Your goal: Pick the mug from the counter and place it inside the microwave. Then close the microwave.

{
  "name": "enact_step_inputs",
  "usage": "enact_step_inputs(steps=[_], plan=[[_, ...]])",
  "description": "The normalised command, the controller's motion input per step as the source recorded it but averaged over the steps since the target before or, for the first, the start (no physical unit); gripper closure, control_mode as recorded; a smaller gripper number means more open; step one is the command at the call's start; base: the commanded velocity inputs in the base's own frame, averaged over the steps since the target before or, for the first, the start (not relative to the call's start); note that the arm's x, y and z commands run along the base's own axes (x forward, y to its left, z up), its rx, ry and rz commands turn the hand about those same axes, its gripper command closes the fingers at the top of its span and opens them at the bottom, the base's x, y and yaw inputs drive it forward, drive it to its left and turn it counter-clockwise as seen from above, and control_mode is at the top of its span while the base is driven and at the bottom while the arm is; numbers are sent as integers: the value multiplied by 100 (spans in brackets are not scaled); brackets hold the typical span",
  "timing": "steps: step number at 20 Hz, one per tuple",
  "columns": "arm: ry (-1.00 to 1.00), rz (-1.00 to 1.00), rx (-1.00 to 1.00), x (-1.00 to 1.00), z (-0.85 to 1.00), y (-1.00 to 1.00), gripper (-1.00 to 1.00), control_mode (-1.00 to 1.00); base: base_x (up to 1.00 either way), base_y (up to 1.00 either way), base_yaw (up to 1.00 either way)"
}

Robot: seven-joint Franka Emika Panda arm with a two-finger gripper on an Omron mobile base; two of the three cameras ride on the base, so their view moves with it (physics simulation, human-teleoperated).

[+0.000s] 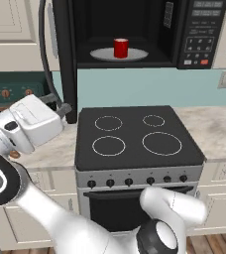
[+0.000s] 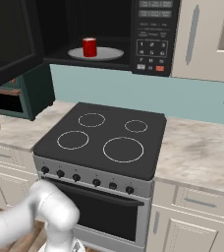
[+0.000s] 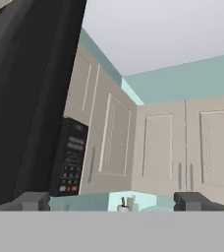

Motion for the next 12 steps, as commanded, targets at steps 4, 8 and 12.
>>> enact_step_inputs(steps=[4,8,12], plan=[[0,-17,0,29,0,25,-100,-100,0,0,0],[0,-15,0,24,0,22,-100,-100,0,0,0],[0,-12,0,17,-1,17,-100,-100,0,0,0]])
